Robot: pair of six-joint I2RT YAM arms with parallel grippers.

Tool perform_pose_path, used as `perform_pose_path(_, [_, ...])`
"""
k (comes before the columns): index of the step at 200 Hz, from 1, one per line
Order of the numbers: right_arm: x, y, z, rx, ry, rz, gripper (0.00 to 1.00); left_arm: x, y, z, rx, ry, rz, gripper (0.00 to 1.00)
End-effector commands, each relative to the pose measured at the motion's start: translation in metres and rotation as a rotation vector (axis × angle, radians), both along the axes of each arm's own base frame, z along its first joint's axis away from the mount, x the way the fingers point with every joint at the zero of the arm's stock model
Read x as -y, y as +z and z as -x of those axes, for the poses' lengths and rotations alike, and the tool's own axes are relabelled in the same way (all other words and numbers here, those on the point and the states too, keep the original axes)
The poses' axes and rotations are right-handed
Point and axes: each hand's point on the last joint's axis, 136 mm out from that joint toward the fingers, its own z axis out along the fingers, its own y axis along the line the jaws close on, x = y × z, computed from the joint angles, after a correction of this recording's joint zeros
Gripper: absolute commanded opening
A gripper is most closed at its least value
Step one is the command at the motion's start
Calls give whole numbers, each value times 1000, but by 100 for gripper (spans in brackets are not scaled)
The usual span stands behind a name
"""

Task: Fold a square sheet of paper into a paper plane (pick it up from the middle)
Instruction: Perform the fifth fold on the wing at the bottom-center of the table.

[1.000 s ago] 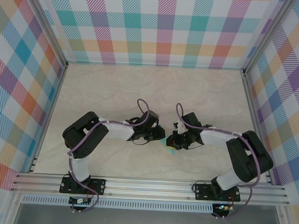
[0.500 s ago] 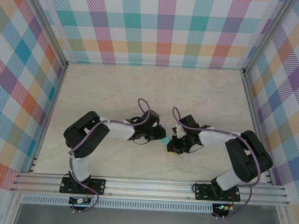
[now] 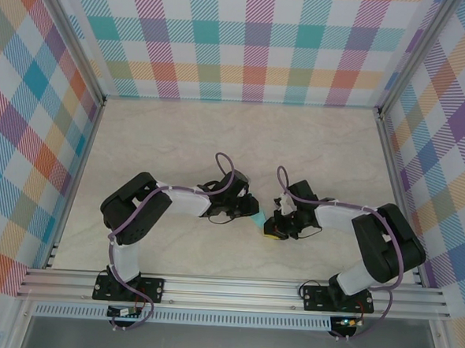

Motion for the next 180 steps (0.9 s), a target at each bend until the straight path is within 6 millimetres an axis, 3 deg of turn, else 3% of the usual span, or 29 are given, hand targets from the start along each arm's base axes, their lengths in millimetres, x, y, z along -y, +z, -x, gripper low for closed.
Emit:
perform_pose_path(1, [0,16,5,12,11,-31,13,-20,-42,15,-75,-5,-125,21])
perform_pose_path(48, [9,37,-7,109,-19,23,18,-18,-38,14,-71,-5,-113,21])
perform_pose_path(110, [37,31,-17,141,-147,127,21,-17,-34,14,-67,-9,-107,21])
perform_pose_path(180, [45,30,-20,146,-183,124,26,-12,-28,11,-63,-14,-95,21])
